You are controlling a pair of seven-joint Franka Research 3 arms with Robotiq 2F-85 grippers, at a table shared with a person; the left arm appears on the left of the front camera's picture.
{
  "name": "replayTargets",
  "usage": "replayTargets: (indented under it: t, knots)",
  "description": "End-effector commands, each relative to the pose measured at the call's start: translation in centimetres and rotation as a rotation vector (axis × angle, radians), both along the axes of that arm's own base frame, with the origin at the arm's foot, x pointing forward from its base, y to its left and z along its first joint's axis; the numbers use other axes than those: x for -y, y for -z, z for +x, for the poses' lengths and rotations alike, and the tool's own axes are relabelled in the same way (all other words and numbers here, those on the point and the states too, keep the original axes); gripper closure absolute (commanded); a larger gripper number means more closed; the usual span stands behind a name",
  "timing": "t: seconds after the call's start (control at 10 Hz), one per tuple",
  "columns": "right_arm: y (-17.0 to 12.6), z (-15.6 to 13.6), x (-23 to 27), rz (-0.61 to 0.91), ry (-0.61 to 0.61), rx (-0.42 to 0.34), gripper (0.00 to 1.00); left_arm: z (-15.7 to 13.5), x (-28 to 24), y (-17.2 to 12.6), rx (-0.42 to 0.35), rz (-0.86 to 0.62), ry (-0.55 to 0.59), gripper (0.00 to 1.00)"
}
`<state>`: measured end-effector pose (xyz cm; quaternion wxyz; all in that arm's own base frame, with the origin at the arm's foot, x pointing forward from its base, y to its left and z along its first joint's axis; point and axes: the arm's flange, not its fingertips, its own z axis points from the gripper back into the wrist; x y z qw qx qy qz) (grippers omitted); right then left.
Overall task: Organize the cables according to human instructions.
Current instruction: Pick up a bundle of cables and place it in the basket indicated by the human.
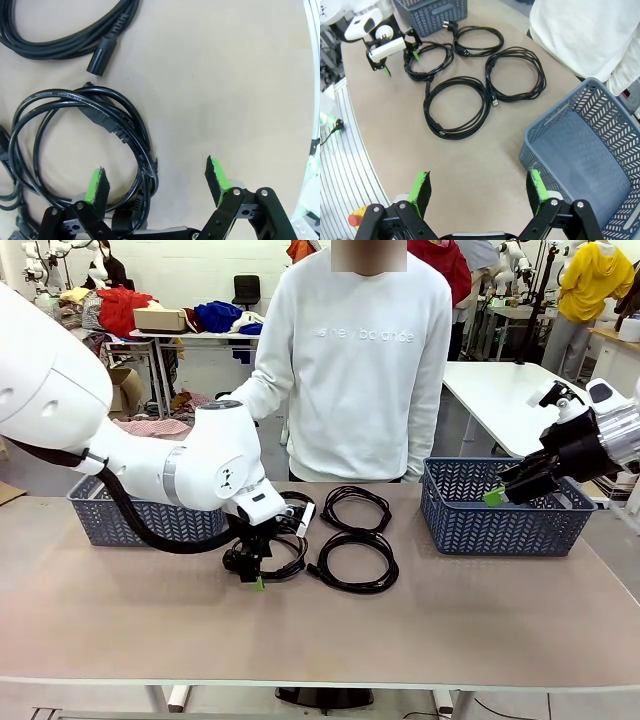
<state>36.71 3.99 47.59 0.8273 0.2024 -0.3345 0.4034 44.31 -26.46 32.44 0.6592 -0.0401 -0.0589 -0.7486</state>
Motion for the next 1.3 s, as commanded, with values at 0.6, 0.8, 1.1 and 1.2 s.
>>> replayTargets:
  t: [0.6, 0.8, 1.1, 1.2]
  knots:
    - [0.13, 0.42, 0.20, 0.020, -0.024, 0.020, 0.00, 1.07, 0.62, 1.40, -0.006, 0.042, -0.015, 0.19]
    - [0.13, 0.42, 0.20, 0.020, -0.024, 0.020, 0.00, 1.23, 0.67, 1.47, -0.014, 0.047, -0.021, 0.38]
    - [0.13, 0.42, 0.20, 0.020, -0.024, 0.020, 0.00, 1.28, 0.58, 1.44, -0.017, 0.048, -0.022, 0.40]
    - [0.13, 0.42, 0.20, 0.020, -0.024, 0.020, 0.00, 1.29, 0.53, 1.44, -0.020, 0.050, -0.021, 0.76]
